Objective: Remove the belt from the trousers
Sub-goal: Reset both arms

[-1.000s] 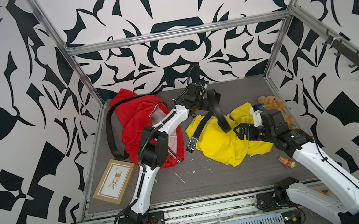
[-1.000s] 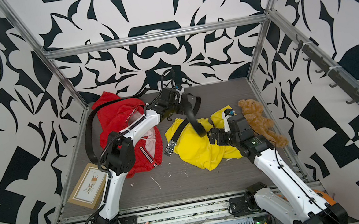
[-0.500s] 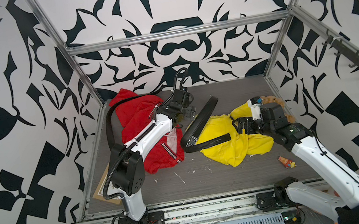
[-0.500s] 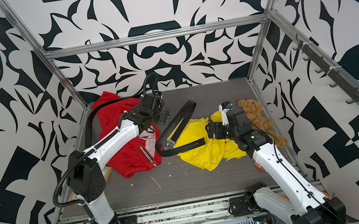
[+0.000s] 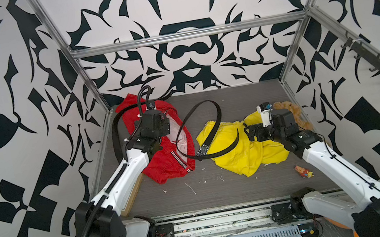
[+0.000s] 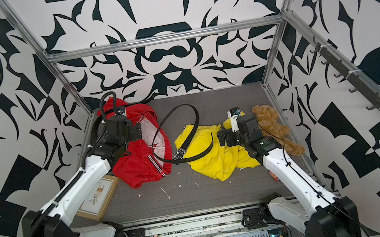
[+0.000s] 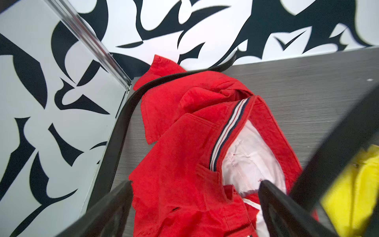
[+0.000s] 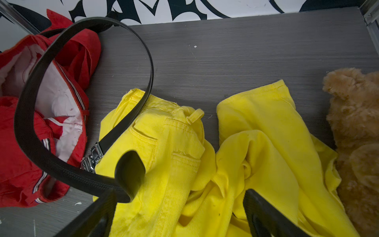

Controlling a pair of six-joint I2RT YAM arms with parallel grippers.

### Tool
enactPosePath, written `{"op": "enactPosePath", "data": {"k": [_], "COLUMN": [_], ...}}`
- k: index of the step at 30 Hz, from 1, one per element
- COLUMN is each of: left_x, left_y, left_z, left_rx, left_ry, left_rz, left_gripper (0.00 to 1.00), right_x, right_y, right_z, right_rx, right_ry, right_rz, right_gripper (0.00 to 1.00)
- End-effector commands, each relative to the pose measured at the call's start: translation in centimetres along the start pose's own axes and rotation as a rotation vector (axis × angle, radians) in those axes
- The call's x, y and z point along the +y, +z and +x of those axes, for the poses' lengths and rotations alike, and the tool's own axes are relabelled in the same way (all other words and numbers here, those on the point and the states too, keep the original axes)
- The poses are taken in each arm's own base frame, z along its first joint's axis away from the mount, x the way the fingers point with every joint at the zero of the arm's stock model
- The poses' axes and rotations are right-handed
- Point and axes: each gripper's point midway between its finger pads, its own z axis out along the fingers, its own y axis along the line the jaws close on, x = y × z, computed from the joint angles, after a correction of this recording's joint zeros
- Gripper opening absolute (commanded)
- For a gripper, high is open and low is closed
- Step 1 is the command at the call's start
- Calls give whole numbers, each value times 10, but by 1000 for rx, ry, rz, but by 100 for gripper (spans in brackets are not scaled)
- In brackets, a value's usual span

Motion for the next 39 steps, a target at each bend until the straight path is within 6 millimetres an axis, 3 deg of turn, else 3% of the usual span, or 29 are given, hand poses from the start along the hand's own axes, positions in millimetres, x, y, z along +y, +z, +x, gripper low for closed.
{"op": "enactPosePath", "data": {"k": [1,7,15,20,25,31,39], "left_x": [-6,18,32,46,47,45,41], "left_y": [-8,-15,15,20,25,37,64], "left_z": [12,41,90,99,106,114,145], "left_rx": [-45,-142,-156,-227,-285,-270,-239], "left_ry": [-11,-103,-86,-108,-118,-91,-95], "left_rz": [88,139,107,67,78,75,60], "left_gripper": [99,99,99,99,99,99,99], "right_x": [-8,-26,-59,-66,-68,-76,-83], "right_y": [10,32,60,72,92,96,94], "right_z": [-7,3,16,18,24,29,38], "right_rx": [-71,-95,-151,-210,-241,-287,-327], "right_ry": [-70,-150,-230,-251,-233,-204,-190], "right_rz": [16,78,129,109,80,72,103], "right_gripper": [99,99,99,99,99,99,99]}}
